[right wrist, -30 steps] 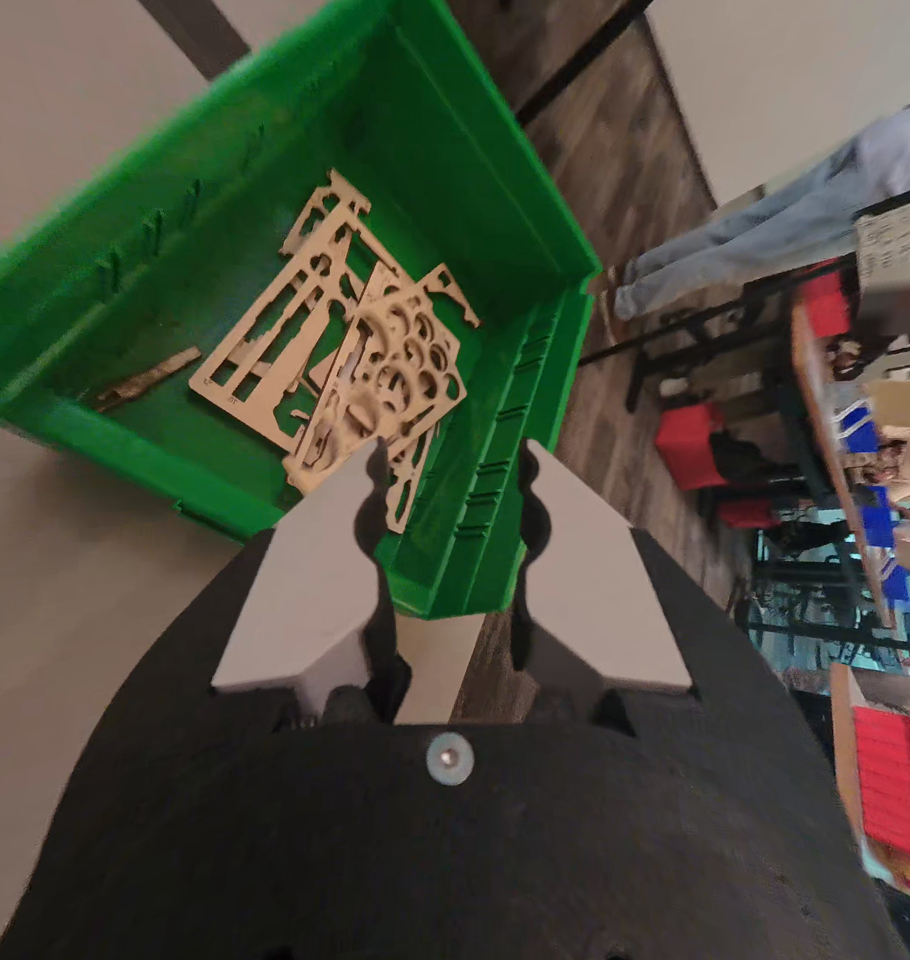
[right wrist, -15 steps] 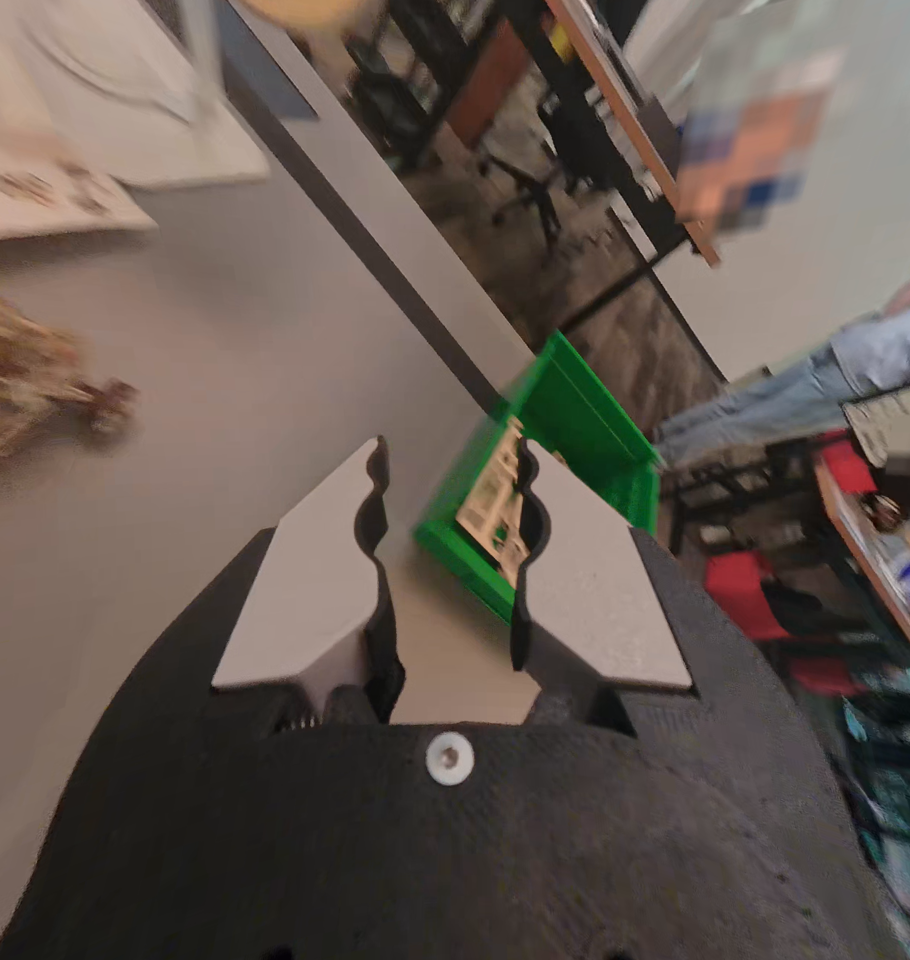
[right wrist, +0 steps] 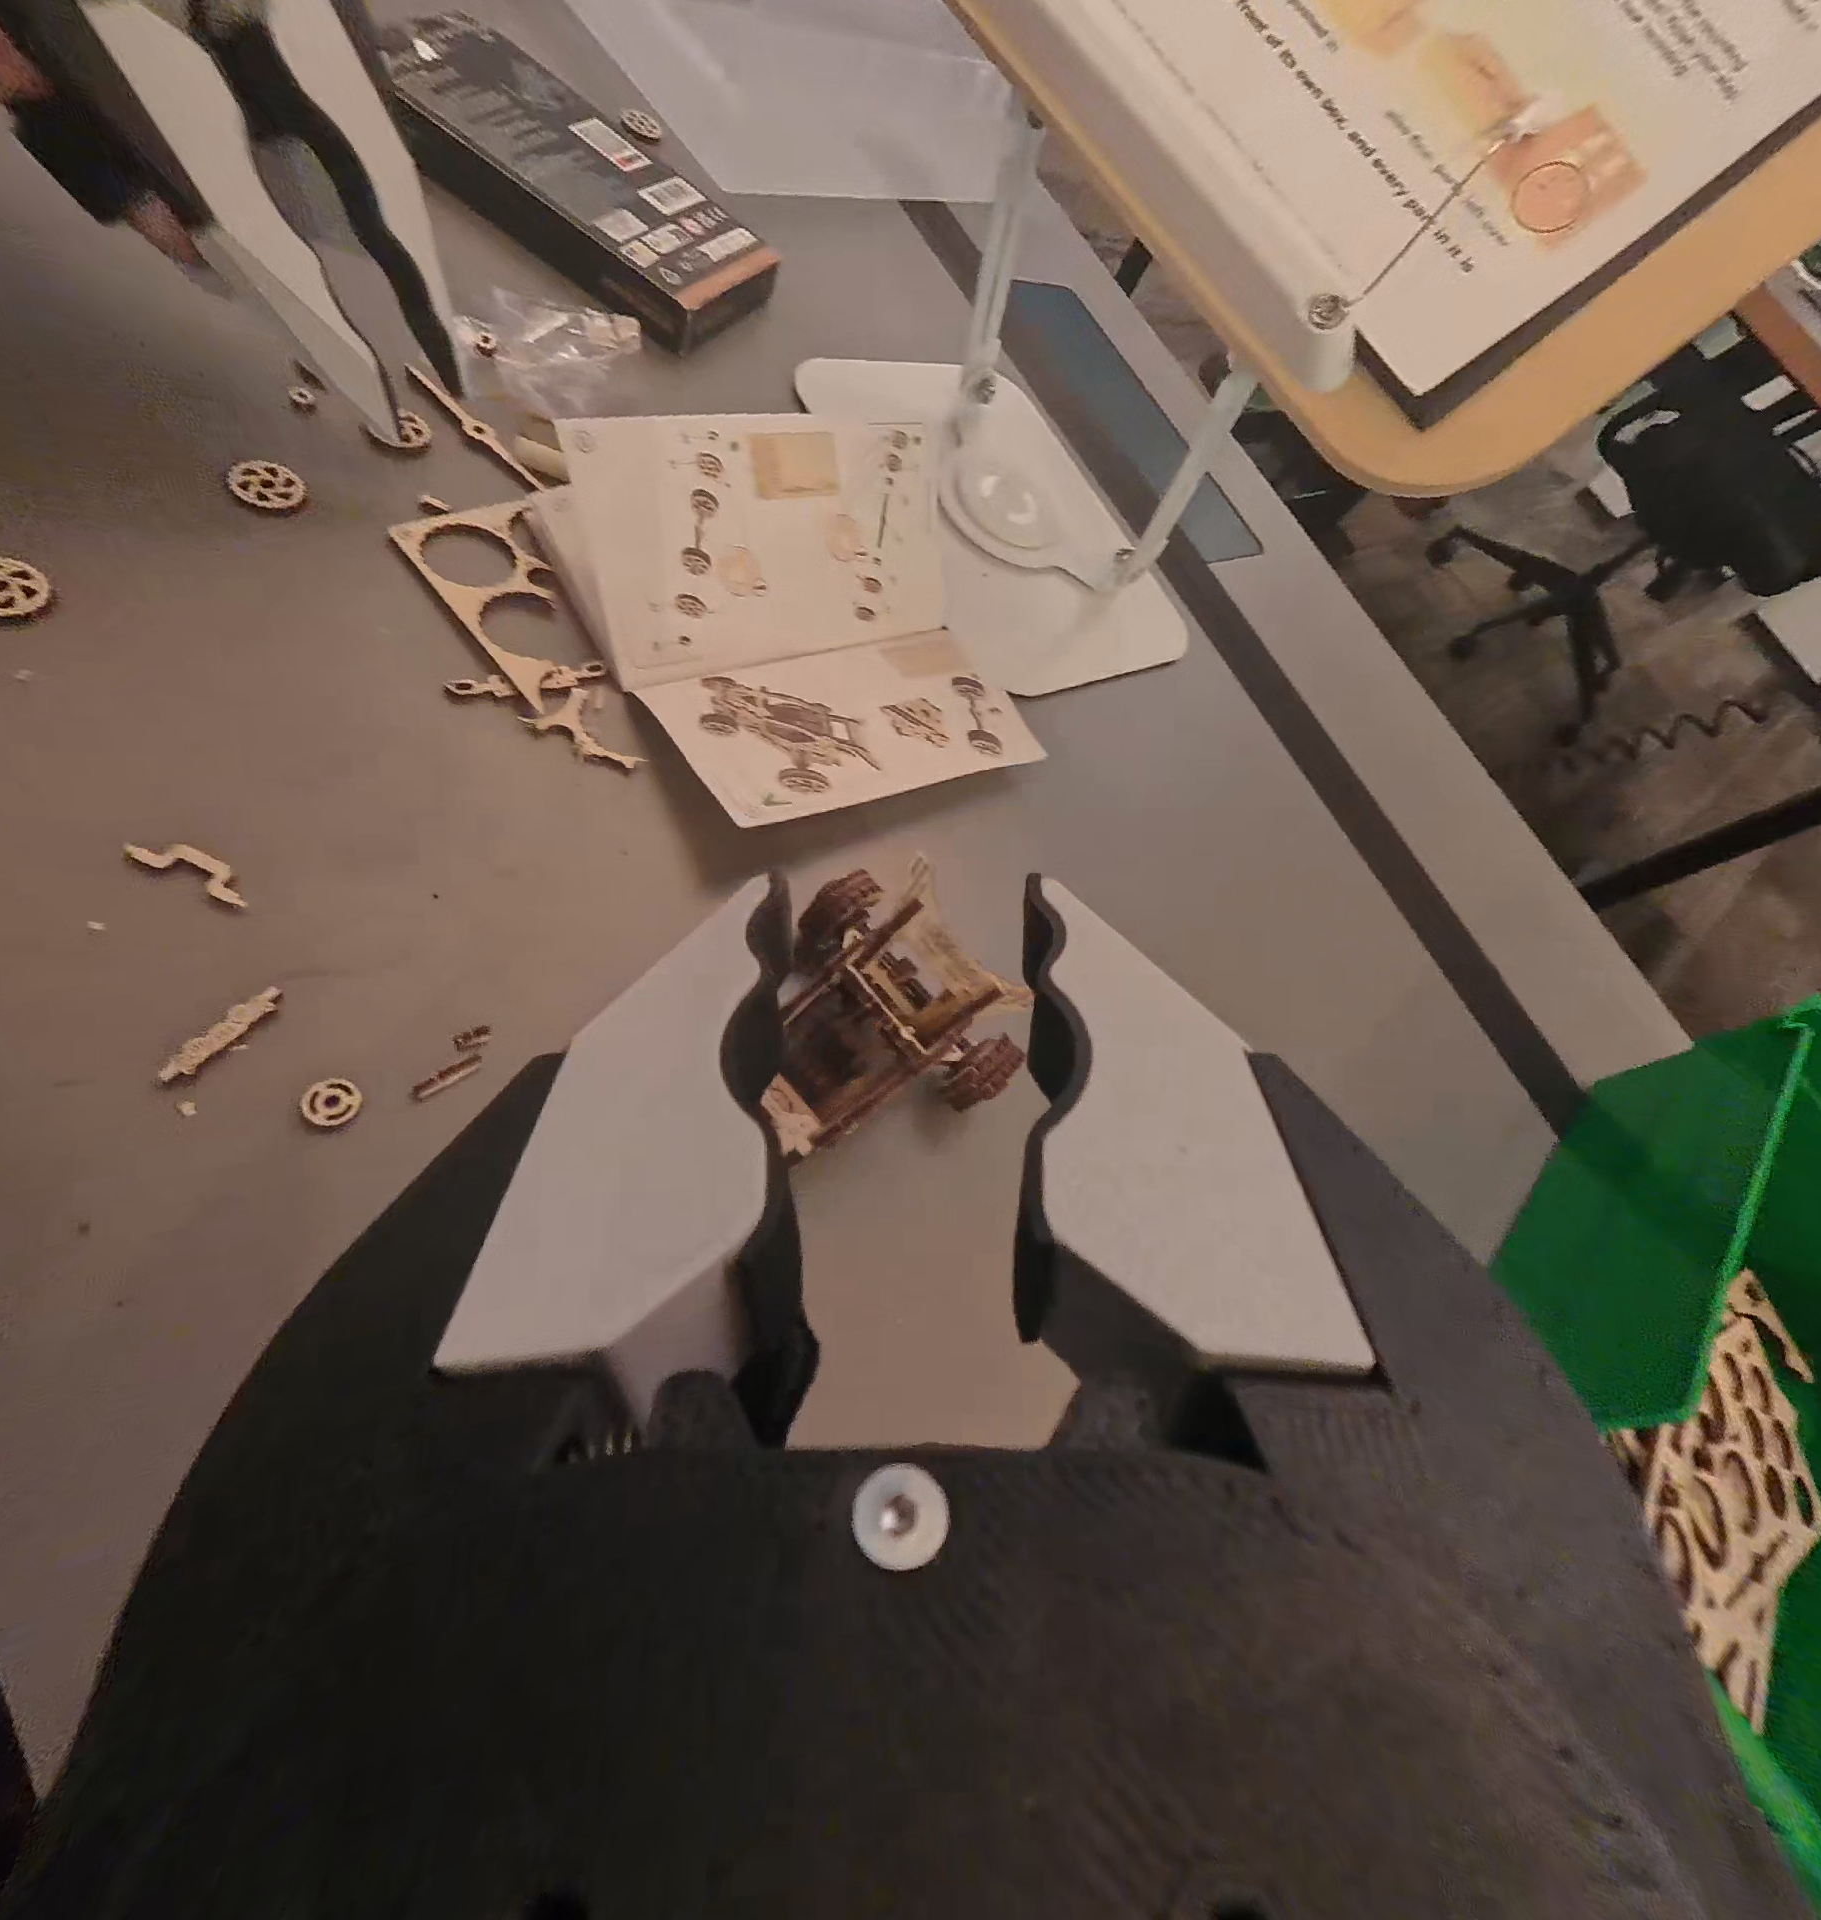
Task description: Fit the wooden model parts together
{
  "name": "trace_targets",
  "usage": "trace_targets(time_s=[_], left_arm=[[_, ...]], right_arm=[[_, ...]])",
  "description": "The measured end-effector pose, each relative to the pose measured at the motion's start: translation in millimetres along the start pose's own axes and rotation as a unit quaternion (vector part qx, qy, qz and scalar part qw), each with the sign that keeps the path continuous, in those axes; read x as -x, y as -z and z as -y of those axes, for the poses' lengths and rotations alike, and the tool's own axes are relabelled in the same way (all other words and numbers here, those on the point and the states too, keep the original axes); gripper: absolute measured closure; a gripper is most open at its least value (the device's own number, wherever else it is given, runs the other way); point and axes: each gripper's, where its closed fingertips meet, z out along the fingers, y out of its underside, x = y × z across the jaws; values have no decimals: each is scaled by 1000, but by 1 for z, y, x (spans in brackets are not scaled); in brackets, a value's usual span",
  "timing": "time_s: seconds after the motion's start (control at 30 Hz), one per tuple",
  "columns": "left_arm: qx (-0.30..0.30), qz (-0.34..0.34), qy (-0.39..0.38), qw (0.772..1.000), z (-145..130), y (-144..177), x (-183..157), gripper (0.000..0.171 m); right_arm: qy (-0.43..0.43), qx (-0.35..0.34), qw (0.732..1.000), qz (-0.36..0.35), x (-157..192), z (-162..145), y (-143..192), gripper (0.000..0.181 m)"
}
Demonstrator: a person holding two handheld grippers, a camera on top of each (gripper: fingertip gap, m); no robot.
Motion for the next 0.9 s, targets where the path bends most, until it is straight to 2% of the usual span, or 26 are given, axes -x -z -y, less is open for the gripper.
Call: trace_targets(time_s=[0.07, 0.17, 0.27, 0.47, 0.63, 0.8, 0.9], left_arm=[[26, 3, 6, 1000, -5, -13, 5, 141], [24, 14, 23, 999, -7, -13, 16, 142], [-9, 41, 31, 999, 0, 10, 33, 140], [-34, 108, 86, 990, -18, 65, 95, 136], [-42, 210, 124, 969, -49, 120, 174, 134], [-69, 337, 157, 925, -91, 209, 285, 140], [-60, 343, 171, 922, -123, 240, 347, 137]], right_arm=[[-8, -3, 1000, 13, 7, 0, -2, 139], [-6, -9, 1000, 18, 12, 2, -3, 140], [-12, -8, 1000, 26, 12, -1, -6, 140], [-24, -2, 999, 48, 14, -3, -15, 141], [-30, 4, 998, 61, 20, 0, -24, 142], [-30, 13, 997, 66, 24, 6, -29, 143], [-38, 24, 997, 65, 23, 10, -31, 144]])
